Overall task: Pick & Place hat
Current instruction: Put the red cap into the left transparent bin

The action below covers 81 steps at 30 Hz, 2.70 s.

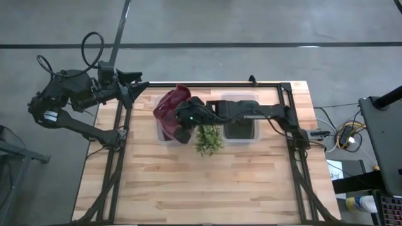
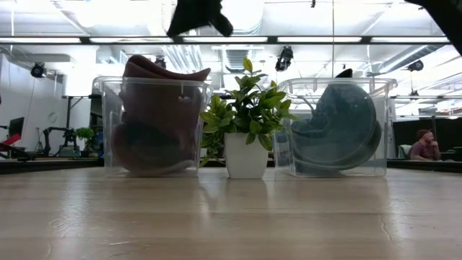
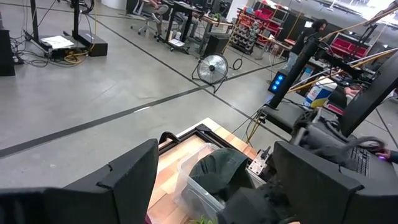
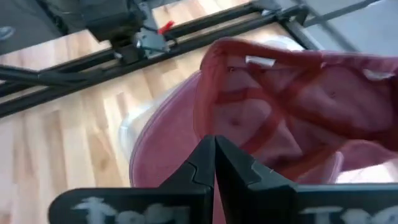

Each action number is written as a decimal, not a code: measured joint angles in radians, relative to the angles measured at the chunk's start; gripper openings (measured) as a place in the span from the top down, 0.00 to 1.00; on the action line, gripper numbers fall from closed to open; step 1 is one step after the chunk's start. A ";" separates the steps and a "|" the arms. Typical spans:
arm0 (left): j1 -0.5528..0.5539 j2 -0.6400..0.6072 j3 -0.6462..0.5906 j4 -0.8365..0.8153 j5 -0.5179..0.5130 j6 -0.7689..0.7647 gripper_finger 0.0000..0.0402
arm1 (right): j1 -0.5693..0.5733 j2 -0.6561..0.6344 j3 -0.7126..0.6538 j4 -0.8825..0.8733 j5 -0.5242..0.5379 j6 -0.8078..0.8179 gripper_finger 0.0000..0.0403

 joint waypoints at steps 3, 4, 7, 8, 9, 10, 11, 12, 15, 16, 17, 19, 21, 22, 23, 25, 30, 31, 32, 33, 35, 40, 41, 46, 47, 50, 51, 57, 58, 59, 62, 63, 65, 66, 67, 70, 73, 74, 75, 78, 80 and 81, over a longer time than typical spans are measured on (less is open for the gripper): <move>0.000 0.001 0.000 0.002 0.000 0.000 0.23 | -0.026 0.013 0.009 0.002 -0.071 -0.001 0.98; 0.000 0.002 0.000 0.002 0.000 0.000 0.23 | -0.032 0.018 0.012 -0.002 -0.101 0.000 0.98; 0.000 0.002 0.000 0.001 0.000 0.004 0.23 | -0.043 0.043 0.031 -0.009 -0.155 0.014 0.98; 0.000 0.002 0.000 0.002 0.000 0.007 0.23 | -0.044 0.049 0.032 -0.017 -0.157 0.014 0.98; 0.000 0.002 0.000 0.001 0.000 0.009 0.23 | -0.044 0.061 0.032 -0.019 -0.159 0.013 0.98; 0.000 0.002 0.000 0.001 0.000 0.010 0.23 | -0.043 0.071 0.033 -0.018 -0.164 0.013 0.98; 0.000 0.002 0.000 0.001 0.000 0.011 0.23 | -0.043 0.077 0.033 -0.021 -0.171 0.014 0.98; 0.000 0.002 0.000 0.001 0.000 0.011 0.23 | -0.043 0.087 0.032 -0.020 -0.176 0.018 0.98; 0.000 0.003 0.000 0.000 0.000 0.011 0.23 | -0.042 0.118 0.032 -0.023 -0.178 0.025 0.98; 0.000 0.002 0.000 0.000 0.000 0.011 0.23 | -0.042 0.130 0.032 -0.030 -0.179 0.026 0.98; 0.000 0.002 0.000 0.000 0.000 0.010 0.23 | -0.042 0.146 0.031 -0.039 -0.185 0.028 0.98; 0.000 0.002 0.000 0.000 0.000 0.011 0.23 | -0.043 0.175 0.031 -0.037 -0.201 0.029 0.98; 0.000 0.003 0.000 0.000 -0.001 0.011 0.23 | -0.045 0.196 0.035 -0.038 -0.217 0.028 0.98; 0.000 0.002 0.000 0.000 -0.001 0.011 0.23 | -0.046 0.204 0.038 -0.042 -0.221 0.028 0.98; 0.000 0.002 0.000 0.000 0.000 0.011 0.23 | -0.047 0.211 0.039 -0.046 -0.218 0.028 0.98; 0.000 0.002 0.000 -0.001 -0.001 0.011 0.23 | -0.045 0.215 0.037 -0.048 -0.188 0.033 0.98; 0.000 0.003 0.000 -0.002 0.000 0.011 0.23 | -0.042 0.158 0.033 -0.057 -0.146 0.047 0.98; 0.000 0.003 0.000 -0.003 0.000 0.011 0.23 | -0.042 0.130 0.033 -0.049 -0.145 0.047 0.98; 0.000 0.005 0.000 -0.004 -0.001 0.012 0.23 | -0.042 0.101 0.034 -0.039 -0.143 0.046 0.98; 0.000 0.007 0.000 -0.005 -0.001 0.015 0.23 | -0.040 0.074 0.035 -0.035 -0.136 0.041 0.98; 0.000 0.012 0.000 -0.006 0.000 0.026 0.23 | -0.037 0.024 0.037 -0.016 -0.110 0.037 0.98; 0.000 0.032 0.000 -0.048 0.070 0.075 0.23 | -0.022 -0.088 0.034 -0.050 -0.060 0.047 0.98; 0.000 0.037 0.000 -0.052 0.094 0.081 0.23 | -0.017 -0.114 0.034 -0.051 -0.041 0.048 0.98; 0.000 0.087 0.000 -0.051 0.137 0.056 0.23 | 0.025 -0.212 0.029 -0.118 0.101 0.052 0.98; 0.000 0.098 0.000 -0.063 0.137 0.057 0.23 | 0.037 -0.224 0.028 -0.140 0.127 0.054 0.98; 0.001 0.144 0.000 -0.139 0.136 0.036 0.23 | 0.077 -0.261 0.026 -0.211 0.208 0.064 0.98; 0.002 0.163 0.000 -0.168 0.136 0.038 0.24 | 0.089 -0.274 0.026 -0.233 0.238 0.079 0.98; 0.005 0.261 0.000 -0.288 0.166 0.097 0.46 | 0.155 -0.313 0.023 -0.373 0.382 0.187 0.98; 0.009 0.273 0.000 -0.296 0.180 0.115 0.52 | 0.166 -0.311 0.023 -0.391 0.393 0.204 0.98; 0.013 0.291 0.000 -0.305 0.203 0.132 0.59 | 0.174 -0.311 0.022 -0.409 0.402 0.225 0.98; 0.036 0.345 0.000 -0.326 0.279 0.192 0.82 | 0.194 -0.312 0.014 -0.440 0.408 0.266 0.98; 0.044 0.363 0.000 -0.339 0.293 0.211 0.89 | 0.200 -0.313 0.010 -0.445 0.411 0.279 0.98; 0.069 0.398 0.000 -0.359 0.314 0.240 0.97 | 0.211 -0.312 0.003 -0.454 0.429 0.295 0.98; 0.089 0.418 0.000 -0.369 0.322 0.261 0.97 | 0.216 -0.311 -0.001 -0.454 0.436 0.298 0.98; 0.109 0.439 0.000 -0.379 0.329 0.286 0.98 | 0.219 -0.311 -0.005 -0.454 0.441 0.299 0.98; 0.176 0.508 0.000 -0.401 0.417 0.335 0.99 | 0.228 -0.311 -0.006 -0.453 0.459 0.324 0.98; 0.241 0.572 0.000 -0.438 0.518 0.368 1.00 | 0.234 -0.311 -0.006 -0.453 0.460 0.347 0.98; 0.260 0.592 0.000 -0.457 0.535 0.376 1.00 | 0.237 -0.311 -0.007 -0.454 0.460 0.349 0.98; 0.275 0.611 0.000 -0.477 0.538 0.387 1.00 | 0.238 -0.311 -0.007 -0.453 0.461 0.350 0.98; 0.311 0.662 0.000 -0.501 0.530 0.416 1.00 | 0.243 -0.311 -0.007 -0.450 0.469 0.351 0.98; 0.330 0.689 0.000 -0.491 0.538 0.426 1.00 | 0.245 -0.311 -0.007 -0.450 0.485 0.351 0.98; 0.339 0.704 0.000 -0.490 0.545 0.435 1.00 | 0.245 -0.311 -0.007 -0.450 0.486 0.351 0.98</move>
